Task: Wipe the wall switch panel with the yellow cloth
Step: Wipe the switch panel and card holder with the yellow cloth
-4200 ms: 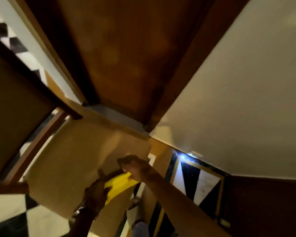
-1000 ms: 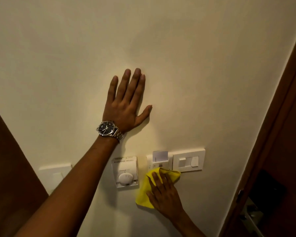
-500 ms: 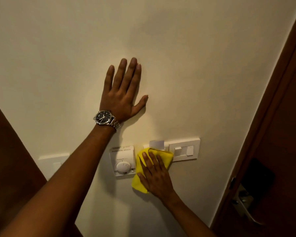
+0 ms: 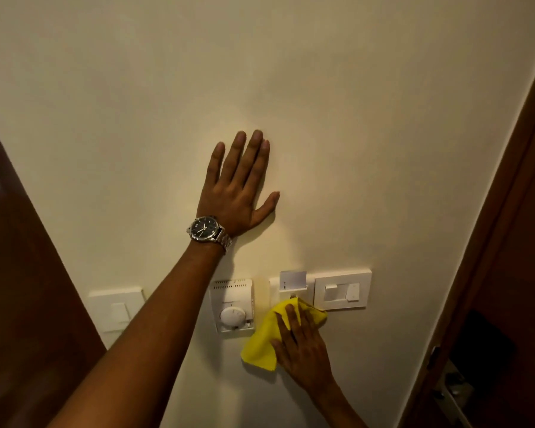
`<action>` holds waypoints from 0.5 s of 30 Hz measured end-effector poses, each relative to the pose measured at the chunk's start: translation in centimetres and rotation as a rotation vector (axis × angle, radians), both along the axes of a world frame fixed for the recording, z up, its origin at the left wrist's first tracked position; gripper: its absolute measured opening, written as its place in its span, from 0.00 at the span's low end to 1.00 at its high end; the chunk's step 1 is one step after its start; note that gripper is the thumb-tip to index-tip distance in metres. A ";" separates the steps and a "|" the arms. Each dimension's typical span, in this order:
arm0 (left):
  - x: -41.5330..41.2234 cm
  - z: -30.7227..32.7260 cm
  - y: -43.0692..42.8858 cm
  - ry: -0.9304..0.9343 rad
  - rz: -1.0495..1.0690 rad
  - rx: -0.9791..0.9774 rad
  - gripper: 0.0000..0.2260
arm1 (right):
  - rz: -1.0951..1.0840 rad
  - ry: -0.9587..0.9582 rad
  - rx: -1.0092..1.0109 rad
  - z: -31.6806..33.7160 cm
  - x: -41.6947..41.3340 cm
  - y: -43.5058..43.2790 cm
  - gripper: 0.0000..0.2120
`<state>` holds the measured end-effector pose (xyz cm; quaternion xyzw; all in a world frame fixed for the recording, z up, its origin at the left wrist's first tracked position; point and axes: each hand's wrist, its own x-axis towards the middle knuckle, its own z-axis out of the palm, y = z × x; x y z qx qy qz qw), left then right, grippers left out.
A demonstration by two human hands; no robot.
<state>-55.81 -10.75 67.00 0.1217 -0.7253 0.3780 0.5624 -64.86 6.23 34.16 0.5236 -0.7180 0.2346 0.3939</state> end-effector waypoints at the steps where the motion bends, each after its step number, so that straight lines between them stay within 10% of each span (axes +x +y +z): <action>1: 0.0 0.0 0.1 0.004 -0.003 0.001 0.35 | 0.018 0.002 -0.006 0.5 -0.3 0.1 0.31; 15: 0.1 -0.1 -0.1 0.011 0.011 -0.005 0.35 | 0.106 0.102 0.028 -0.4 -2.6 0.3 0.33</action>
